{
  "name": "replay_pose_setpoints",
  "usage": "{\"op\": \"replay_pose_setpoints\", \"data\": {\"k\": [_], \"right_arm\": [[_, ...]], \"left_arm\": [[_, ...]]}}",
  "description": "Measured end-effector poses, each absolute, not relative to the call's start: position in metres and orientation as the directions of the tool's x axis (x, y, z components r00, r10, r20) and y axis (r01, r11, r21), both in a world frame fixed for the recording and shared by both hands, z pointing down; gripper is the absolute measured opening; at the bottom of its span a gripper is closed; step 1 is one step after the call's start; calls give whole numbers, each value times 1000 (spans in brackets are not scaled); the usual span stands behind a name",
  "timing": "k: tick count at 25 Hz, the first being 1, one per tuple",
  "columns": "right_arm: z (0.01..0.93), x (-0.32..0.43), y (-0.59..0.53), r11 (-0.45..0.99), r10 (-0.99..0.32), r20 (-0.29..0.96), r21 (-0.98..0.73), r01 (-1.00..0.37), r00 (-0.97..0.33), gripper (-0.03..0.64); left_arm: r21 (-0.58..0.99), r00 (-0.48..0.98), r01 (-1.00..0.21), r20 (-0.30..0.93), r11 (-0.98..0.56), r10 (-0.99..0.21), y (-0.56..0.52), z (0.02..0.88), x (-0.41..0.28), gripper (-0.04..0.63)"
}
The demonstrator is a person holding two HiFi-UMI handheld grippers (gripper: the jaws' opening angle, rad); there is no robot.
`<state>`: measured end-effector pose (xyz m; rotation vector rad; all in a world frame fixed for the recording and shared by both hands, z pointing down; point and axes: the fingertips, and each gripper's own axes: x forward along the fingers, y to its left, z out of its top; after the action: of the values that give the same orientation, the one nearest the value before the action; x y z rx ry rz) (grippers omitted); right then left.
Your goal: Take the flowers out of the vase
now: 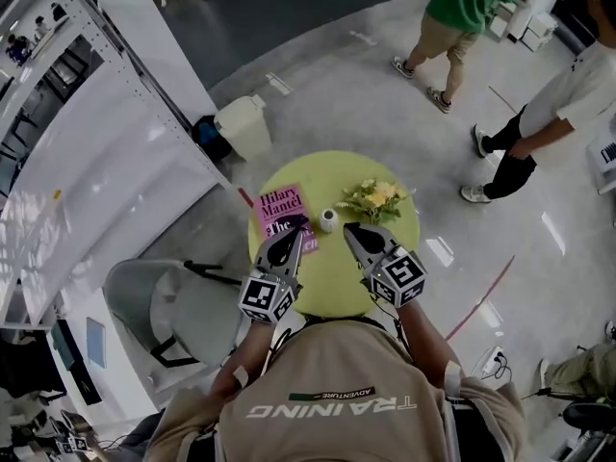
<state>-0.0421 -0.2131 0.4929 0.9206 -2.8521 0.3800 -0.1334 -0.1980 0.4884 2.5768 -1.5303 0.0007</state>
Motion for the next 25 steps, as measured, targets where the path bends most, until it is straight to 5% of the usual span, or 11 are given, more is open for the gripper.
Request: {"op": "replay_pose_setpoints", "data": {"k": [25], "right_arm": [[432, -25, -212, 755, -640, 115, -84, -650, -759, 2]], "left_arm": [[17, 433, -901, 7, -433, -901, -206, 429, -149, 2]]}}
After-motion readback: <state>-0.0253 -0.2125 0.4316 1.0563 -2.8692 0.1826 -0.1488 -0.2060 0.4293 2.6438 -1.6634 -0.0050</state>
